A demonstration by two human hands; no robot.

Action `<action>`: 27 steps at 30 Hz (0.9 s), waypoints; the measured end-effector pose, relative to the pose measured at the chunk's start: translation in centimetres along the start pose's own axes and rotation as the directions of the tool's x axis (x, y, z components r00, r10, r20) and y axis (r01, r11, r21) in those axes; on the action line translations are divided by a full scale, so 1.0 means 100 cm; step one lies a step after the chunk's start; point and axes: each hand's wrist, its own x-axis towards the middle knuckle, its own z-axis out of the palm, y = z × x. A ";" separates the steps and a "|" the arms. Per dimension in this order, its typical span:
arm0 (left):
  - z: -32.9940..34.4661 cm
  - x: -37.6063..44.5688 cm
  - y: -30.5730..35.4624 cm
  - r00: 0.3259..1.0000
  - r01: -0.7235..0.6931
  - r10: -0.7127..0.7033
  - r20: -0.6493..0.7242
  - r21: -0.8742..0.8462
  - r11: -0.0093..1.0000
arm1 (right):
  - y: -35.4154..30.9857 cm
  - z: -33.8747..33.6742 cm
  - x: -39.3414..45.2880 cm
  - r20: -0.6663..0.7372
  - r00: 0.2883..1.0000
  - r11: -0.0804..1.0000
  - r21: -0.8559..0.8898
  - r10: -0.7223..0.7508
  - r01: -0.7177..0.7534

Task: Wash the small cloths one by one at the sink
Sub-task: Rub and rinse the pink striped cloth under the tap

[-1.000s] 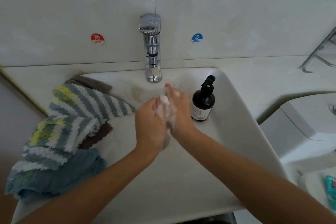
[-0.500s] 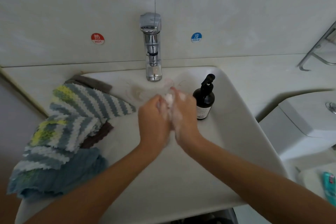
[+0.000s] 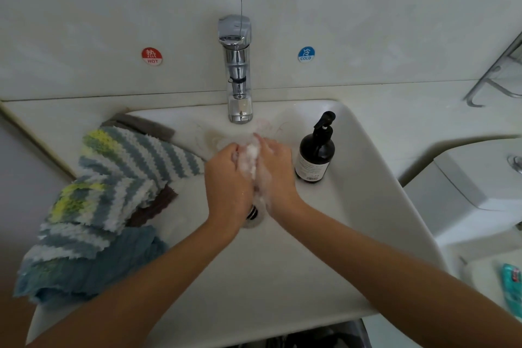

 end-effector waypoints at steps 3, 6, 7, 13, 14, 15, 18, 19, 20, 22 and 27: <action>0.005 -0.014 0.014 0.996 -0.088 0.089 0.032 -0.011 0.996 | -0.006 -0.003 0.010 -0.074 0.997 0.995 0.097 -0.007 0.014; 0.003 0.006 0.010 0.997 -0.083 0.083 -0.001 0.025 0.996 | -0.002 -0.006 -0.004 0.009 1.000 1.000 0.002 0.015 -0.015; 0.001 0.013 0.006 0.998 -0.069 0.069 0.003 0.039 0.997 | -0.001 -0.006 -0.007 0.057 0.998 0.999 -0.018 0.032 -0.031; -0.022 0.040 -0.004 0.996 -0.040 0.036 0.078 0.045 0.998 | -0.012 -0.017 0.004 0.106 0.994 0.999 -0.044 -0.010 0.015; -0.025 0.043 -0.003 0.995 -0.043 0.040 0.087 0.040 0.998 | -0.012 -0.019 0.005 0.112 0.994 0.997 -0.082 0.001 0.008; -0.028 0.045 -0.002 0.995 -0.045 0.042 0.092 0.035 0.998 | -0.012 -0.020 0.006 0.127 0.991 0.992 -0.127 0.029 -0.012; -0.032 0.047 0.004 0.994 -0.009 0.010 0.108 -0.015 1.000 | -0.014 -0.025 0.007 0.220 0.961 0.967 -0.228 0.167 -0.116; -0.033 0.047 0.006 0.993 0.012 -0.008 0.118 -0.033 0.999 | -0.015 -0.027 0.008 0.263 0.944 0.961 -0.237 0.201 -0.139; -0.035 0.047 0.008 0.991 0.024 -0.019 0.133 -0.039 0.999 | -0.017 -0.028 0.009 0.297 0.928 0.958 -0.244 0.224 -0.153; -0.039 0.049 0.010 0.981 0.037 -0.030 0.193 -0.030 0.999 | -0.019 -0.032 0.010 0.322 0.917 0.949 -0.278 0.236 -0.147; -0.050 0.052 0.016 0.889 0.115 -0.150 0.432 0.107 0.988 | -0.023 -0.038 0.014 0.305 0.937 0.971 -0.213 0.169 -0.106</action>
